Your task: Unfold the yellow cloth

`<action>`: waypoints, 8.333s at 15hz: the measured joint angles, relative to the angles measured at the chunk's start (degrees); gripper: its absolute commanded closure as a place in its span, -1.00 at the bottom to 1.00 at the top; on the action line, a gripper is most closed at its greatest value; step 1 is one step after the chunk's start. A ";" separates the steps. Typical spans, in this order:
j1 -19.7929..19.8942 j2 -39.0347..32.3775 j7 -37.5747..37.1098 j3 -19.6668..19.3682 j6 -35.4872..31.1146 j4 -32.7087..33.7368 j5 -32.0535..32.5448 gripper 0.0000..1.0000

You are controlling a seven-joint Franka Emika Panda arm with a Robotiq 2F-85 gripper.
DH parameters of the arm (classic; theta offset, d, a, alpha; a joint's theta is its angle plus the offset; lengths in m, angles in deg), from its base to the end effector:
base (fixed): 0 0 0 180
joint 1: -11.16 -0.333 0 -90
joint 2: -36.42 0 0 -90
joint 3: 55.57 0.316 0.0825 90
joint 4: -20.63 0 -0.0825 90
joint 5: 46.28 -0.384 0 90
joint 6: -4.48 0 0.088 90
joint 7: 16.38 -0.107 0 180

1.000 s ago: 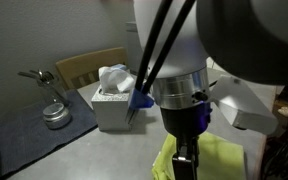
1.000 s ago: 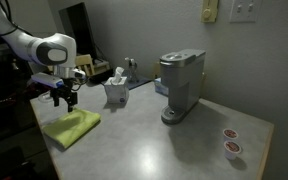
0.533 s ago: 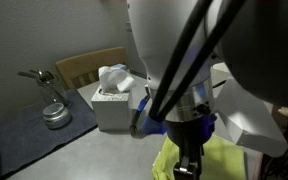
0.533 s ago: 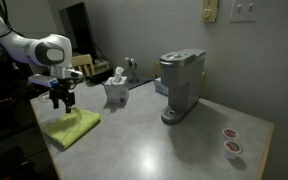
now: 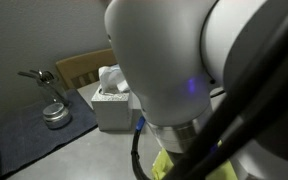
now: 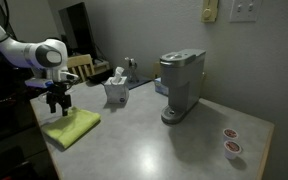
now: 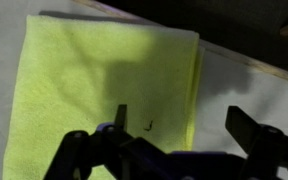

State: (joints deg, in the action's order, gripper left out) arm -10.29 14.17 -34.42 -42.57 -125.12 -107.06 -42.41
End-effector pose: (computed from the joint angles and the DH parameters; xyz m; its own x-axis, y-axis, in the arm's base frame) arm 0.4160 0.2893 0.1773 0.8926 0.3026 -0.3342 0.3392 -0.9391 0.0555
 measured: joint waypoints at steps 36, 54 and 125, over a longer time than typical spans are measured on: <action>-0.99 -7.07 -0.75 -2.22 6.00 7.01 2.41 0.99; 1.70 0.95 -4.42 -7.04 13.23 2.98 2.48 0.99; 18.06 7.78 42.13 -12.87 13.12 -4.16 6.15 0.99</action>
State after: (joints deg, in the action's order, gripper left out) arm 7.78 21.95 7.71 -55.45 -112.00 -111.21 -36.26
